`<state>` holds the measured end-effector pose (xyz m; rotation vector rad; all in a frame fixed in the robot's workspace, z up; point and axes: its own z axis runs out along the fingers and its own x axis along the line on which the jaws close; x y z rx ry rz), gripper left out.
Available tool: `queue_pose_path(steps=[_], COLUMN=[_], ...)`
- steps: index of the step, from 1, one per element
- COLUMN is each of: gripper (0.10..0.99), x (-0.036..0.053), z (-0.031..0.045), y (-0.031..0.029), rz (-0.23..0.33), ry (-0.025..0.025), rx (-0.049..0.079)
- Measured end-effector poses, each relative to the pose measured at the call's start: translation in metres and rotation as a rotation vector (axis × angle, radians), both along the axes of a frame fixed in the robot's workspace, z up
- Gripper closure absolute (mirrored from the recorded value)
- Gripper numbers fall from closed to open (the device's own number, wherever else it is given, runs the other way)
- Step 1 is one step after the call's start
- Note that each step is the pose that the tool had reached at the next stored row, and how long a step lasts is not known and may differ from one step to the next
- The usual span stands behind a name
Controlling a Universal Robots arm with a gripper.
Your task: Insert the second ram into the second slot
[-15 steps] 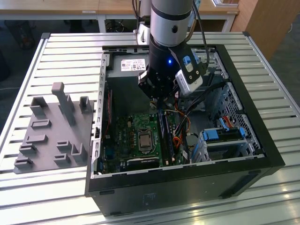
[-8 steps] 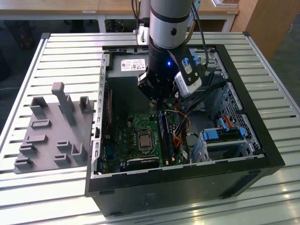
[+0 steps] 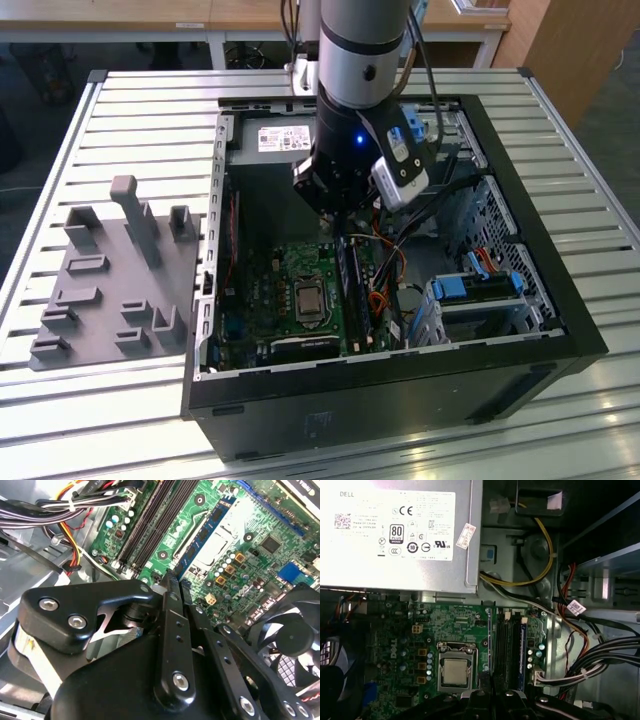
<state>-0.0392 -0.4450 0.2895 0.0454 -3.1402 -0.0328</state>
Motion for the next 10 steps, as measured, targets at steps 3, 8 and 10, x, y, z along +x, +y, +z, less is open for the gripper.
queue_pose_path(steps=[3,8,10], gripper=[0.949,0.949,0.949], x=[-0.0001,0.0003,0.0023], z=[-0.0017,-0.0079,-0.0113], y=[-0.0015,-0.0039,-0.0046], rz=[-0.002,-0.021,-0.021], ry=[0.0002,0.0005,0.0005], rx=[0.001,0.001,0.004])
